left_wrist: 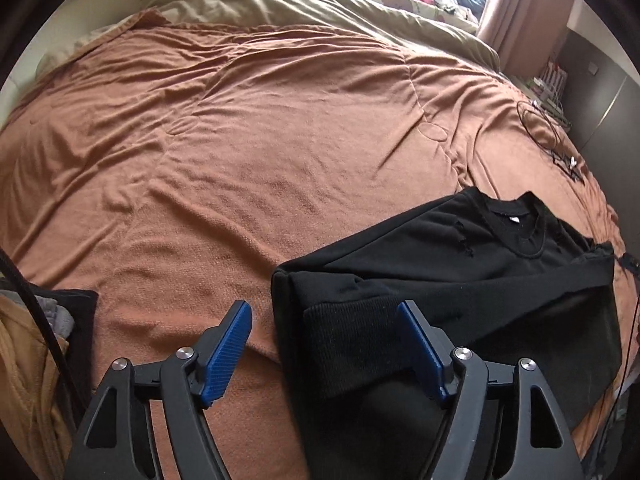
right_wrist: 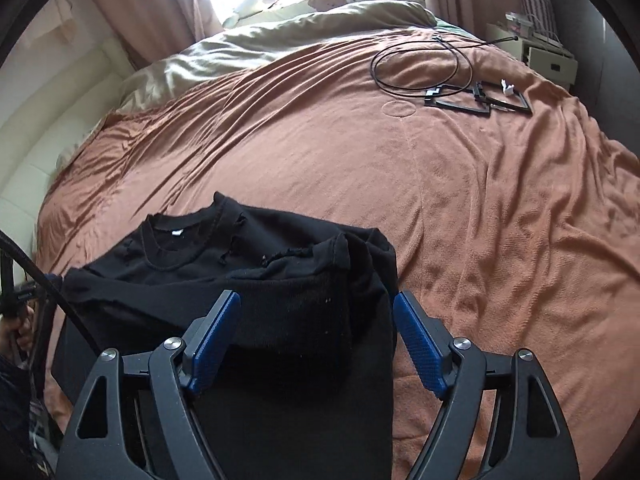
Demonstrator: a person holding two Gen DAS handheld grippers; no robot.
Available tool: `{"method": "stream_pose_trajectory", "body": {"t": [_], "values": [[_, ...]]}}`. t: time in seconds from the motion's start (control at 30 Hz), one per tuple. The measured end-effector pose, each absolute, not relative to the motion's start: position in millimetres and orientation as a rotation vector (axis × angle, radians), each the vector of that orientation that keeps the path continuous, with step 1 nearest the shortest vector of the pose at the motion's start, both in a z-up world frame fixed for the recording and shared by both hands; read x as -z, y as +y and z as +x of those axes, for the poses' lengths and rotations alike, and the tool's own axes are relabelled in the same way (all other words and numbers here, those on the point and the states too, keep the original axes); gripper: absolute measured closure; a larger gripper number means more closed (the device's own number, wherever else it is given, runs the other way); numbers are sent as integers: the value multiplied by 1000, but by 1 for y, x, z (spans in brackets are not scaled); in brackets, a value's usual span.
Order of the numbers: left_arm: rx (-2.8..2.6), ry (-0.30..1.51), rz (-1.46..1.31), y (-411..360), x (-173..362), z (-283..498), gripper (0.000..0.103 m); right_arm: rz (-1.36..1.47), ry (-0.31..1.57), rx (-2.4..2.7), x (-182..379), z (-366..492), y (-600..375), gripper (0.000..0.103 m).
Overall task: Fold small clothes
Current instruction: 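Move both grippers to the folded edge of the sweatshirt and close on it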
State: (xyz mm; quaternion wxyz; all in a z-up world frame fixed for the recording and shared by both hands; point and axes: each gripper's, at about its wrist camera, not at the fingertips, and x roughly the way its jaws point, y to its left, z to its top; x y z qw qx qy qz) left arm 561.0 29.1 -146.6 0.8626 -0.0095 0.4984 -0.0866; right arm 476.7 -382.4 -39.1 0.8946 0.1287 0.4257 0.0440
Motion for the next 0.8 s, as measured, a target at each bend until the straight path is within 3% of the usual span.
{"method": "stream_pose_trajectory", "body": {"t": [0.47,0.8], "values": [[186,1215,169,16,194,534,26,-67,1046,-5,62,485,-331,25],[90,1195,141,26,204,575,26,-41,1029,91,64,529,-331,25]]}}
